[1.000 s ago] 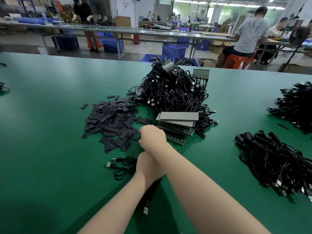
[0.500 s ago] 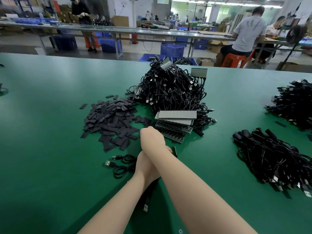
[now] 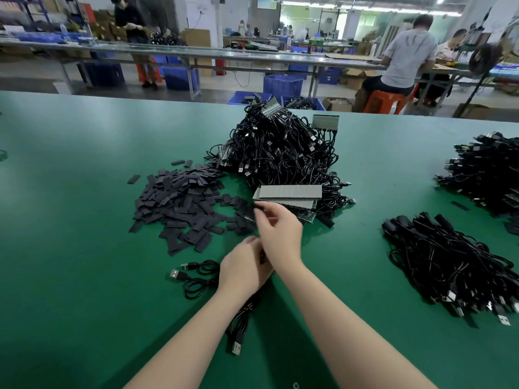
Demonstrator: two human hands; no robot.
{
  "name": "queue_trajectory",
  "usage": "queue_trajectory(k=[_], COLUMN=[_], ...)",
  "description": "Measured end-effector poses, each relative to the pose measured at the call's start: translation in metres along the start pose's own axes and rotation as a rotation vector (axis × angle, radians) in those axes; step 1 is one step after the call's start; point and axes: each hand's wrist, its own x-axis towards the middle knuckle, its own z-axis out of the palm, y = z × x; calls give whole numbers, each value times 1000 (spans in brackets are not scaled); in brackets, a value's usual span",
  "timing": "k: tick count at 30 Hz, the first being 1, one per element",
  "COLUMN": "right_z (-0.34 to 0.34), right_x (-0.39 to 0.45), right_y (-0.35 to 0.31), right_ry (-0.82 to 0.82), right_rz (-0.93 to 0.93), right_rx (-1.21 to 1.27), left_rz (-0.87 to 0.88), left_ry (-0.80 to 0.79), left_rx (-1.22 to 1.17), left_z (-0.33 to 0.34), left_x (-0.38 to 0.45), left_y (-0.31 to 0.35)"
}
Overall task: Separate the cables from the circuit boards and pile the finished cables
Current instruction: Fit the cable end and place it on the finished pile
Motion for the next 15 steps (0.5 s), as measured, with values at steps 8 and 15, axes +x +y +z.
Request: queue_trajectory(k=[8, 15], right_z=[-57, -57], right_x=[-25, -25], right_y=[55, 61], right_ry=[144, 33], right_rz=[228, 207], right_rx=[290, 266], left_rz=[171, 169], left_ry=[69, -48], left_rx=[-211, -228], left_z=[-12, -1], left_x=[12, 3], left_y=[18, 13])
